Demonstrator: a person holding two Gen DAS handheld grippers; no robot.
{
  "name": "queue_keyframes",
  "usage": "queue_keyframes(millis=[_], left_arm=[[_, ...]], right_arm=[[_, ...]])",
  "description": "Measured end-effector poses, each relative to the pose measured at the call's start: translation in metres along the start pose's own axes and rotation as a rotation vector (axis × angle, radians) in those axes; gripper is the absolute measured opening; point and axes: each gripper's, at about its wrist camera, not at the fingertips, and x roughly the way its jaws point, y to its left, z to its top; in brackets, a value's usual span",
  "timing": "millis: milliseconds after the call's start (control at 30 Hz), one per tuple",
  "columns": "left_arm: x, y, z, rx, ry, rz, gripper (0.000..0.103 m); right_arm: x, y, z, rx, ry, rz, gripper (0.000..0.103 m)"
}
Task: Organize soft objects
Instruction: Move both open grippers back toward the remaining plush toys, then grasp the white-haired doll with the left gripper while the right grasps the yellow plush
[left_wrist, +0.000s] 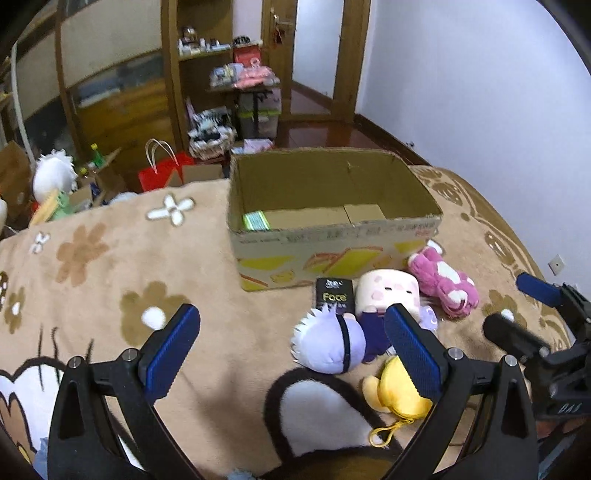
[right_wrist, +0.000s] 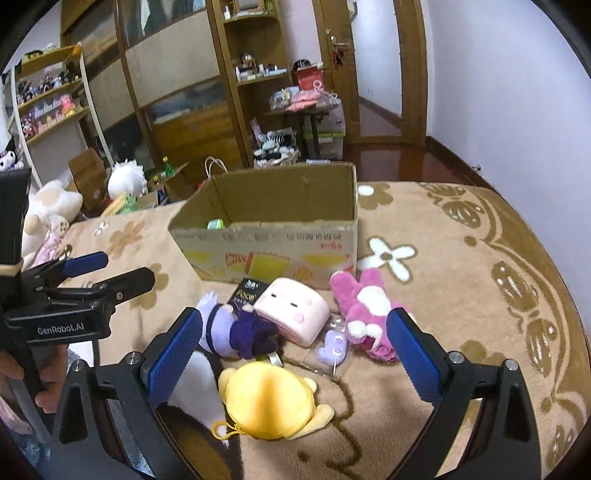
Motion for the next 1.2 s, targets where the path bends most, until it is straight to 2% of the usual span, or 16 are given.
queue_keyframes(millis=[200, 300, 500, 700, 1067, 1200], left_arm=[[0.029, 0.001, 0.003, -0.016, 0.086, -0.041, 0.099], [0.041, 0.004, 0.007, -0.013, 0.121, -0.052, 0.099], [0.066, 0.013, 0.006, -0.052, 0.206, -0.08, 0.099], [0.082, 0.009, 0.003, -0.024, 0.269, -0.103, 0.099], [0.105, -0.012, -0.007, 0.049, 0.365, -0.126, 0.099], [0.112, -0.017, -0.013, 0.072, 0.379, -0.096, 0.098]], right_arm=[[0.022, 0.003, -0.005, -0.023, 0.061, 0.002, 0.103], [0.034, 0.008, -0.006, -0.059, 0.087, -0.026, 0.103], [0.058, 0.013, -0.015, -0.065, 0.164, 0.004, 0.103], [0.074, 0.013, -0.024, -0.038, 0.233, 0.024, 0.103], [0.107, 0.027, -0.047, -0.103, 0.408, 0.092, 0.103], [0.119, 0.031, -0.057, -0.145, 0.473, 0.058, 0.102]])
